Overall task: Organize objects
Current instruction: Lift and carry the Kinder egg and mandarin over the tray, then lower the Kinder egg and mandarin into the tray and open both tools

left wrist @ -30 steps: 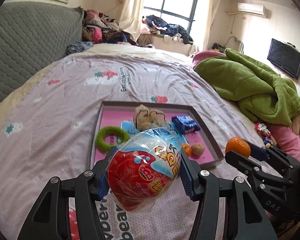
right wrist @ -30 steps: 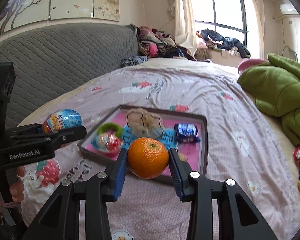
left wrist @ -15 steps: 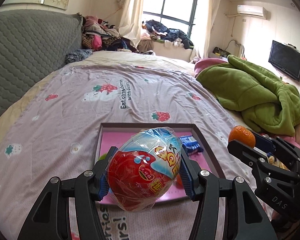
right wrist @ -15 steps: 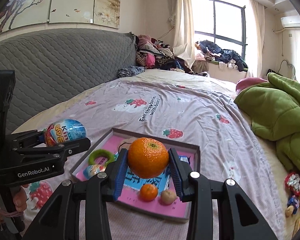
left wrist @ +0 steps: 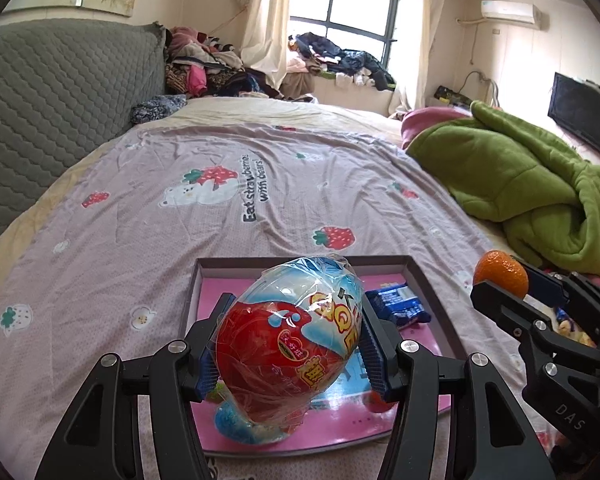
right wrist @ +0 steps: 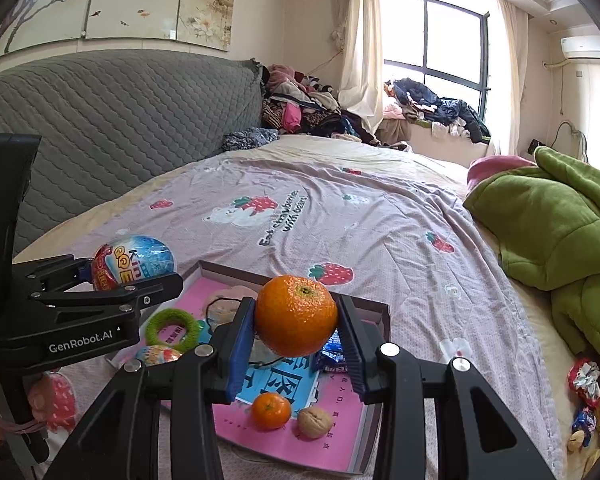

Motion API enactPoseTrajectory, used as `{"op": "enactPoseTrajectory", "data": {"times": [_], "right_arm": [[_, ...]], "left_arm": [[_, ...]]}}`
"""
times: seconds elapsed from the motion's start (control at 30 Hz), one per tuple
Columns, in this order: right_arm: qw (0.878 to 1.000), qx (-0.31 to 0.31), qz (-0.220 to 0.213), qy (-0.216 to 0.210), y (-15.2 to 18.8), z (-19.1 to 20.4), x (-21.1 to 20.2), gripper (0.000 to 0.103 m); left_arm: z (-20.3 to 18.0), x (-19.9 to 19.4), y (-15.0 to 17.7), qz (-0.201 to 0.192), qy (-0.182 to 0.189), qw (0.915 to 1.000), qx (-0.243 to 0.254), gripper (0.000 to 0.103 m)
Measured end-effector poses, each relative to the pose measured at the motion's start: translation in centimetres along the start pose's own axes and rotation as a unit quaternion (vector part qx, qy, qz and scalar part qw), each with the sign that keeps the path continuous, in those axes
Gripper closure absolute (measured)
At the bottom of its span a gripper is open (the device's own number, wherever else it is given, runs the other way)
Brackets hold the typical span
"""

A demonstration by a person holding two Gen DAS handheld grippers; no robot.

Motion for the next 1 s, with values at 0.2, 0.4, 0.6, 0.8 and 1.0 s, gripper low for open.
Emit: {"op": "enactPoseTrajectory", "data": {"times": [0.2,0.4,0.6,0.8,1.0], "right_arm": [[1.000,0.004,0.018,0.007,1.2,-1.4,1.9,0.062],[0.999,0.009,0.042,0.013,2.8,-2.9,3.8,0.062],[0.998,0.012,0.059,0.018,4.3,-4.0,5.2,0.062],[0.997,0.013,0.075,0.022,5.5,-4.6,6.6,0.062],[0.996,0.009,0.090,0.027,6.5,-4.8,7.8,0.062]], "left_arm": [[-1.2,2.2,0.9,0.014,0.001,0.9998,0.012,0.044],[-2.6,4.1,2.0,0.033,0.001,0.9990,0.029,0.044],[-3.8,5.8,3.3,0.053,0.001,0.9976,0.045,0.044],[-4.5,6.8,4.2,0.067,0.001,0.9961,0.057,0.044],[-4.8,7.8,4.9,0.081,0.001,0.9947,0.064,0.044]]}}
Point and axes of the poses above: each gripper's, at about its wrist camera, not at the fingertips, and x roughly the way its jaws point, z to its left, y to its underside, the point moved 5 cm from there along x, roughly the way its jaws point, and after that the axes turned 9 degrees about x, right-handed, at the moved point
